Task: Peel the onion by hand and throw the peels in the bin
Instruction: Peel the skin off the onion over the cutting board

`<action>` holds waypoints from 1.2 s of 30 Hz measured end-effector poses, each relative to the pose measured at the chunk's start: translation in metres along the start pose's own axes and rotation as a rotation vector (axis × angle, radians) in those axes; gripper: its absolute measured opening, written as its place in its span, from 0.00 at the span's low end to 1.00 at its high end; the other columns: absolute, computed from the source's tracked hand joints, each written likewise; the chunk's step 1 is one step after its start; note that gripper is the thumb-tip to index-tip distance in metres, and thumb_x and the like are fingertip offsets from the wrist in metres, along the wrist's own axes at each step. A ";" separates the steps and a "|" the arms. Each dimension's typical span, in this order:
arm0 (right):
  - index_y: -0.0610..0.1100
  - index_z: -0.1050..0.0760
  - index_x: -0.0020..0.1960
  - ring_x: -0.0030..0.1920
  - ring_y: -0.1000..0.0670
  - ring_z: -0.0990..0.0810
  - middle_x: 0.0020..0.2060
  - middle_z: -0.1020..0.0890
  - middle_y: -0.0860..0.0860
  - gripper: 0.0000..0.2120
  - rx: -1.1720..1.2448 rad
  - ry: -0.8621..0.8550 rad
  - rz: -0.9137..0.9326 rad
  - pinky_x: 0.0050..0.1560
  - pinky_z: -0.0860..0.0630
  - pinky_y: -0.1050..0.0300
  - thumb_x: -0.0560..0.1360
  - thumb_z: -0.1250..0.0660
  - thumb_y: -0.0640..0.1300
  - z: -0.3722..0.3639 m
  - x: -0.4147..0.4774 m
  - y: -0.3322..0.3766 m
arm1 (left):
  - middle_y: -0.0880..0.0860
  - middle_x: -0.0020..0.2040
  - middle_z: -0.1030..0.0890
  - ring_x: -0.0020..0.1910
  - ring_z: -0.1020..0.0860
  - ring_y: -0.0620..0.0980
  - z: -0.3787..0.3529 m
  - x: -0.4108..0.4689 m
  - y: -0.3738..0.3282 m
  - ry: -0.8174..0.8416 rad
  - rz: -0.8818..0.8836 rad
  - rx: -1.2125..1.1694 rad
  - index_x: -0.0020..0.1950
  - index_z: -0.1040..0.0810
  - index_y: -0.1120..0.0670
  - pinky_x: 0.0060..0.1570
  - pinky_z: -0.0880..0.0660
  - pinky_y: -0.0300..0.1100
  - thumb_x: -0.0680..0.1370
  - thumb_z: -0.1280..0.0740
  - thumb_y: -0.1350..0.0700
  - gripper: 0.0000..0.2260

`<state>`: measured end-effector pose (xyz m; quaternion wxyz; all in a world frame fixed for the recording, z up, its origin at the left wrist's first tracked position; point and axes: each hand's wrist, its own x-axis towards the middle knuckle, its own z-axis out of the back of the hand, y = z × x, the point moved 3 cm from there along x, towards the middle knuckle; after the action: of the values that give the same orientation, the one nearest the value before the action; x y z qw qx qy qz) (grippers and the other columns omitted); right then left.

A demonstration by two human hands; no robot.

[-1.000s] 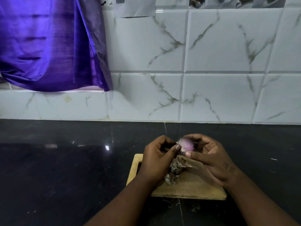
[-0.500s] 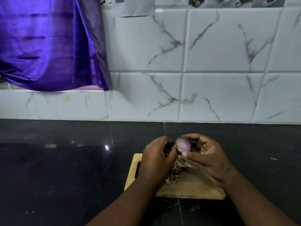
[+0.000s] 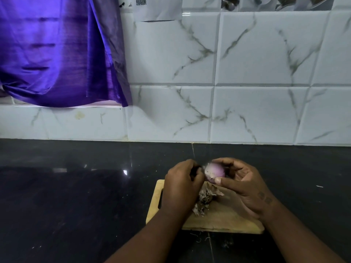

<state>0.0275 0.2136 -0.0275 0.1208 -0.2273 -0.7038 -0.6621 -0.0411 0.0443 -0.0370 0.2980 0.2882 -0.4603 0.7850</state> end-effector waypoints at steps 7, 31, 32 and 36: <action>0.38 0.17 0.58 0.55 0.44 0.14 0.54 0.13 0.40 0.22 0.067 0.000 -0.033 0.51 0.17 0.56 0.65 0.25 0.32 0.000 0.002 -0.002 | 0.42 0.46 0.15 0.46 0.18 0.40 0.002 -0.001 0.003 0.070 -0.016 -0.069 0.53 0.14 0.48 0.46 0.19 0.42 0.77 0.31 0.57 0.09; 0.43 0.15 0.57 0.57 0.42 0.14 0.55 0.14 0.40 0.22 0.026 0.019 -0.079 0.56 0.17 0.52 0.62 0.20 0.42 0.000 0.002 -0.004 | 0.47 0.46 0.13 0.43 0.18 0.42 0.005 0.000 -0.007 -0.015 -0.247 0.041 0.55 0.14 0.52 0.41 0.25 0.30 0.78 0.30 0.55 0.08; 0.43 0.15 0.57 0.57 0.42 0.14 0.55 0.14 0.40 0.23 0.027 0.019 -0.078 0.56 0.17 0.52 0.62 0.20 0.43 0.001 0.002 -0.004 | 0.46 0.45 0.13 0.43 0.18 0.41 0.005 0.000 -0.005 -0.017 -0.206 0.008 0.54 0.14 0.52 0.42 0.25 0.30 0.78 0.29 0.56 0.07; 0.42 0.15 0.56 0.56 0.42 0.14 0.55 0.13 0.39 0.19 0.053 0.004 -0.085 0.53 0.17 0.54 0.65 0.23 0.35 0.001 0.004 -0.007 | 0.45 0.45 0.13 0.45 0.15 0.43 0.002 0.000 0.001 0.062 -0.010 -0.294 0.54 0.13 0.51 0.45 0.18 0.45 0.82 0.33 0.57 0.09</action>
<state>0.0211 0.2155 -0.0316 0.1001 -0.1925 -0.7297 -0.6484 -0.0416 0.0416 -0.0367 0.3550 0.2192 -0.5595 0.7161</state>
